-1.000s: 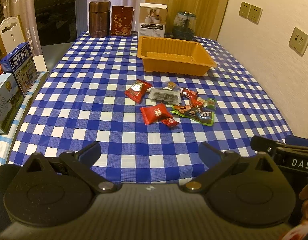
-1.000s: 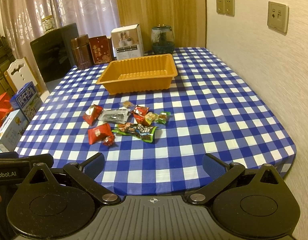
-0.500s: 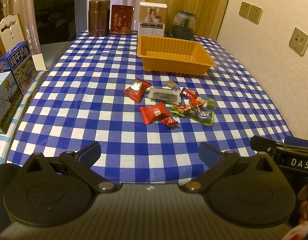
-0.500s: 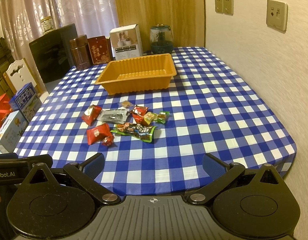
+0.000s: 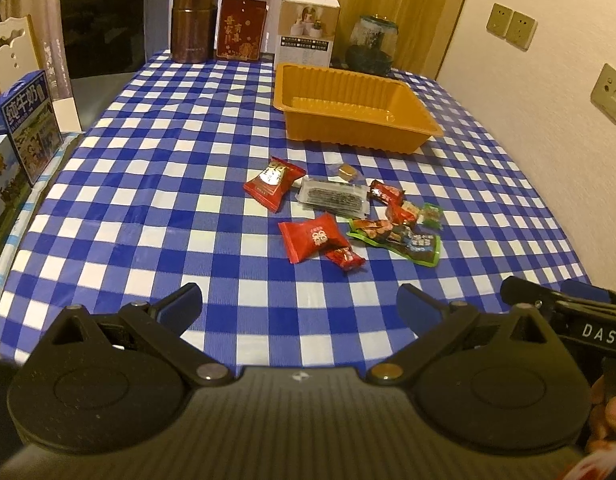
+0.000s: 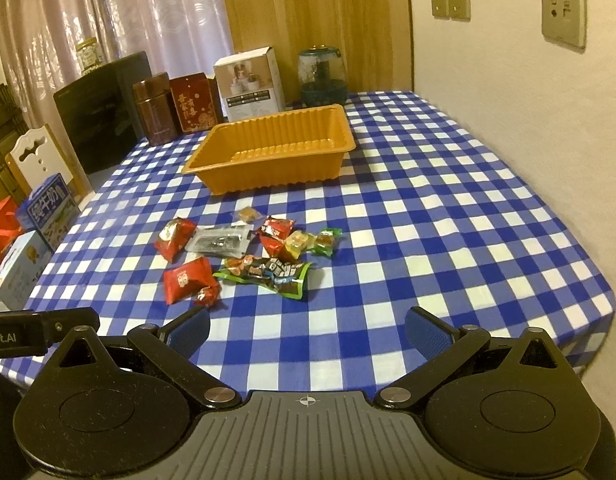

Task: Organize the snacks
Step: 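Grasp the red square candy packet with the left tool while the right tool grasps a small red candy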

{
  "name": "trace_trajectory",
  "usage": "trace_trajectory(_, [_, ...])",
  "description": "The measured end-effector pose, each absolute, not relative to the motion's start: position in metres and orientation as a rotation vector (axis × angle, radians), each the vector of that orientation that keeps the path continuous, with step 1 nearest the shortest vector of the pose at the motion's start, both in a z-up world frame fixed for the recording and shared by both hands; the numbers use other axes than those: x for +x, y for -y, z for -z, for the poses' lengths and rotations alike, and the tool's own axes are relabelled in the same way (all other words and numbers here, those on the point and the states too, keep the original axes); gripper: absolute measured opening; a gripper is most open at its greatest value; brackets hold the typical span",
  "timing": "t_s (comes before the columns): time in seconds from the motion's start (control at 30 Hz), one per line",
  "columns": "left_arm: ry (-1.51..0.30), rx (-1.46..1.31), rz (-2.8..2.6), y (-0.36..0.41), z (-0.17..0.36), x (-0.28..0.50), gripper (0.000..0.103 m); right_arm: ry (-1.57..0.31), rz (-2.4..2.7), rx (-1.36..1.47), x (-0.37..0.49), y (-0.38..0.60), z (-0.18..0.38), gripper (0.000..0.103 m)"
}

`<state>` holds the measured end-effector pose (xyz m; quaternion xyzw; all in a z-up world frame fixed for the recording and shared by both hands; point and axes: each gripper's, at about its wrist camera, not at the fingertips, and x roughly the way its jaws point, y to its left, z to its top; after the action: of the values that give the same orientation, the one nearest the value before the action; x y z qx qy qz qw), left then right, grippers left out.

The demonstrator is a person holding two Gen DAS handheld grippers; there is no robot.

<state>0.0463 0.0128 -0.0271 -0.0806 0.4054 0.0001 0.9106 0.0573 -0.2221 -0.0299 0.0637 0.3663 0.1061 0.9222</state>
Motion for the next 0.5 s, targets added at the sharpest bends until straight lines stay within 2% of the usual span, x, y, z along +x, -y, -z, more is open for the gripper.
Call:
trace_trajectory(0.2, [-0.874,-0.160,0.033,-0.024,0.044,0.084,0.094,-0.765,-0.253,0.098,0.084,0.215,0.044,0.103])
trace_trajectory(0.33, [-0.894,-0.047,0.103,-0.021,0.050,0.111,0.090,-0.763,-0.288,0.074,0.102,0.211,0.054,0.101])
trace_trajectory(0.4, [-0.912,0.019,0.159,-0.017,0.054,0.125,0.089,-0.774,-0.315,0.072,0.111,0.209,0.061,0.087])
trace_trajectory(0.5, [-0.915,0.168,0.245,-0.009,0.063,0.142,0.085,-0.791,-0.348,0.078,0.121,0.204,0.071,0.083])
